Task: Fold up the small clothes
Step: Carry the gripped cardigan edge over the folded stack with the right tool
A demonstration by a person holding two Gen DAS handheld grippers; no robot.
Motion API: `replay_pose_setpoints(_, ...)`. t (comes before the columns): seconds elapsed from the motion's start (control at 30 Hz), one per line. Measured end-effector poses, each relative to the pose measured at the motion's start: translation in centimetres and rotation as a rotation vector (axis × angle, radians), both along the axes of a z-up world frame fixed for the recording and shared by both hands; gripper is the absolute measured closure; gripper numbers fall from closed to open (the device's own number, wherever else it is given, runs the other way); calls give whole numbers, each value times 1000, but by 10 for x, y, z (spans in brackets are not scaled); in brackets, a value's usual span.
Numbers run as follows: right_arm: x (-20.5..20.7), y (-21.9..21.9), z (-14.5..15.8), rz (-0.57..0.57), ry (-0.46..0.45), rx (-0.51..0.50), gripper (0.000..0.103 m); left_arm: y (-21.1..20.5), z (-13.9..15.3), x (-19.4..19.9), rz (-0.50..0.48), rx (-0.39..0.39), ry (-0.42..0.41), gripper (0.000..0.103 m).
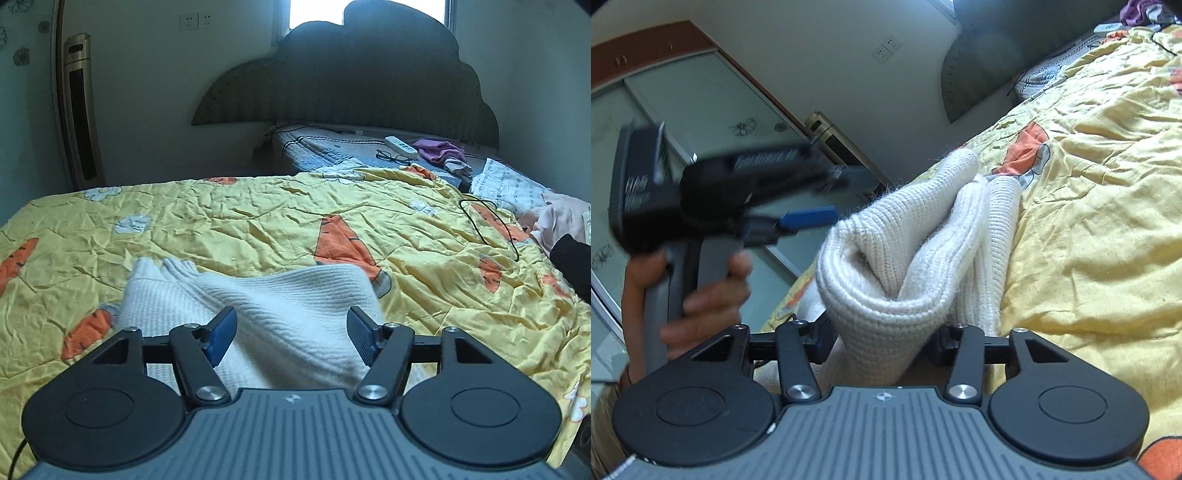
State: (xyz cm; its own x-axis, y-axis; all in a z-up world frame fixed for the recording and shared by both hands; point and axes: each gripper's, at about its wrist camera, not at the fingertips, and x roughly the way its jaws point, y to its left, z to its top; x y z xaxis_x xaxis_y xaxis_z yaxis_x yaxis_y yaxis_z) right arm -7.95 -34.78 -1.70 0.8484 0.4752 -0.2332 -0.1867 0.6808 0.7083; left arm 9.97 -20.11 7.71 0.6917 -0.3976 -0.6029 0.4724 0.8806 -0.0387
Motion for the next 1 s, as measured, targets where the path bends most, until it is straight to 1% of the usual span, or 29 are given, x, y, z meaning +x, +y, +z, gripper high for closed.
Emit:
replay_pose_setpoints(0.13, 1, -3, -1, -12, -8, 19, 47, 29, -5, -26, -7, 57, -79, 37)
replay_pose_setpoints(0.2, 0, -1, 1, -19, -14, 11, 46, 41, -9, -39, -21, 94, -115, 32)
replay_pose_setpoints(0.27, 3, 2, 2, -32, -22, -14, 46, 58, -15, -52, -37, 128, -145, 32)
replay_pose_setpoints(0.33, 2, 5, 4, -42, -31, -41, 45, 74, -22, -62, -68, 130, -143, 32)
replay_pose_setpoints(0.37, 3, 6, 5, -46, -34, -53, 44, 85, -27, -67, -85, 122, -126, 31)
replay_pose_setpoints(0.43, 4, 9, 7, -51, -38, -61, 39, 100, -35, -72, -101, 115, -93, 31)
replay_pose_setpoints(0.5, 7, 12, 8, -59, -42, -57, 34, 111, -43, -77, -109, 119, -77, 31)
replay_pose_setpoints(0.6, 10, 15, 10, -79, -37, -68, 34, 120, -52, -86, -123, 133, -88, 30)
replay_pose_setpoints(0.63, 12, 15, 9, -86, -32, -64, 35, 122, -54, -88, -130, 137, -96, 30)
replay_pose_setpoints(0.67, 13, 14, 8, -95, -26, -56, 41, 122, -55, -90, -138, 141, -101, 30)
replay_pose_setpoints(0.7, 14, 13, 7, -107, -17, -49, 49, 122, -55, -93, -151, 144, -107, 30)
replay_pose_setpoints(0.73, 15, 10, 5, -118, -7, -40, 53, 122, -56, -96, -170, 147, -113, 30)
replay_pose_setpoints(0.77, 15, 6, 3, -128, 1, -24, 64, 120, -56, -98, -187, 155, -122, 29)
replay_pose_setpoints(0.8, 14, 1, -1, -132, 6, 15, 73, 119, -57, -101, -200, 166, -134, 27)
replay_pose_setpoints(0.9, 14, -13, -17, -112, 32, 175, 80, 114, -61, -108, -201, 220, -190, 24)
replay_pose_setpoints(0.93, 14, -15, -21, -93, 36, 231, 81, 113, -62, -109, -195, 230, -199, 24)
replay_pose_setpoints(0.97, 12, -17, -24, -77, 33, 266, 82, 114, -62, -109, -191, 233, -203, 23)
replay_pose_setpoints(1.0, 10, -17, -25, -71, 37, 265, 82, 116, -62, -108, -186, 232, -203, 23)
